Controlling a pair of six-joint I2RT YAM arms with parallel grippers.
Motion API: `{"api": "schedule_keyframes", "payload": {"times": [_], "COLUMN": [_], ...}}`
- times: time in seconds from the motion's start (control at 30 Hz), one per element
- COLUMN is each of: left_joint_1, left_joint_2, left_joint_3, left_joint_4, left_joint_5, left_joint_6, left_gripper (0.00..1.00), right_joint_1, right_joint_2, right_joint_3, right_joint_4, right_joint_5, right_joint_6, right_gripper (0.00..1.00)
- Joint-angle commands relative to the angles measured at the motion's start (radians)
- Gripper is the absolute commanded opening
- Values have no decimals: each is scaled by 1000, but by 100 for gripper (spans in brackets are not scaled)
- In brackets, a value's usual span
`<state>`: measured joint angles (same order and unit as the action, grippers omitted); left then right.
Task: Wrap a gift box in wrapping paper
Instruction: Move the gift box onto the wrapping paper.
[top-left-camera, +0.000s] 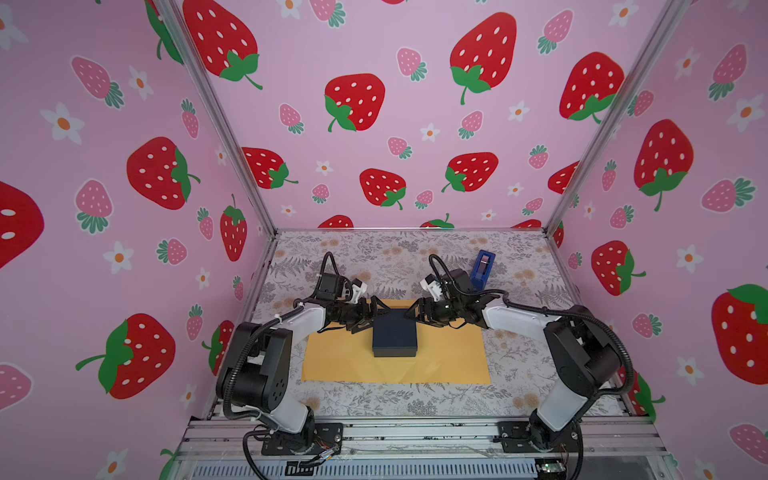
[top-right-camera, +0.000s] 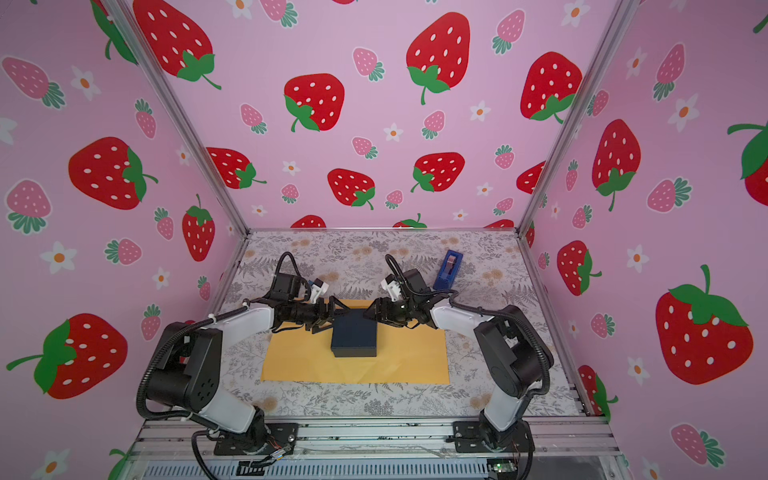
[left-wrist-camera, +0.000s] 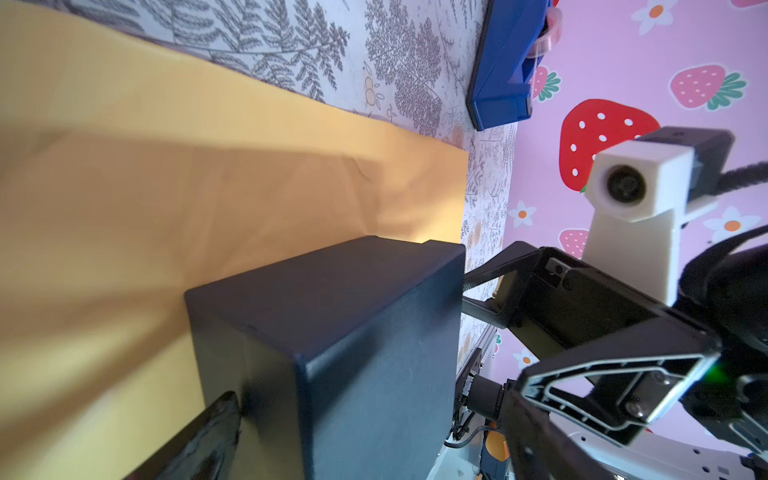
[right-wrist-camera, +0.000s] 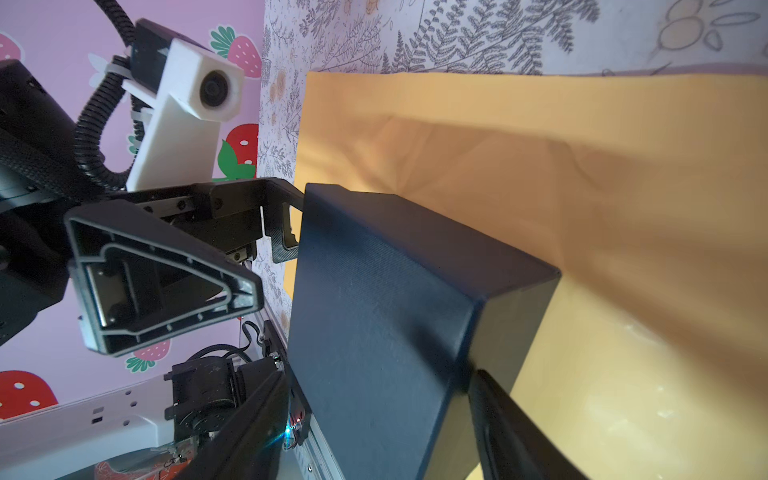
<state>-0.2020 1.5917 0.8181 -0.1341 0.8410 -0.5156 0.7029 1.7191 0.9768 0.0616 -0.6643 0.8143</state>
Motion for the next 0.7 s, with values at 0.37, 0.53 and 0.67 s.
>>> {"api": "schedule_keyframes", "payload": {"times": [0.37, 0.53, 0.67], "left_joint_1": [-24, -23, -20], "left_joint_2": [19, 54, 43], "left_joint_3": [102, 137, 144], "left_joint_4": [-113, -139, -159], "left_joint_5": [-29, -18, -39], "left_joint_6": [76, 88, 98], "left_gripper": [99, 99, 99], "right_joint_1": [3, 10, 15], "right_joint_2": [9, 8, 8], "right_joint_3": [2, 1, 0], "right_joint_4": [-6, -3, 10], "right_joint_5": [6, -21, -32], "right_joint_6": [-16, -14, -4], "right_gripper": [71, 69, 69]}}
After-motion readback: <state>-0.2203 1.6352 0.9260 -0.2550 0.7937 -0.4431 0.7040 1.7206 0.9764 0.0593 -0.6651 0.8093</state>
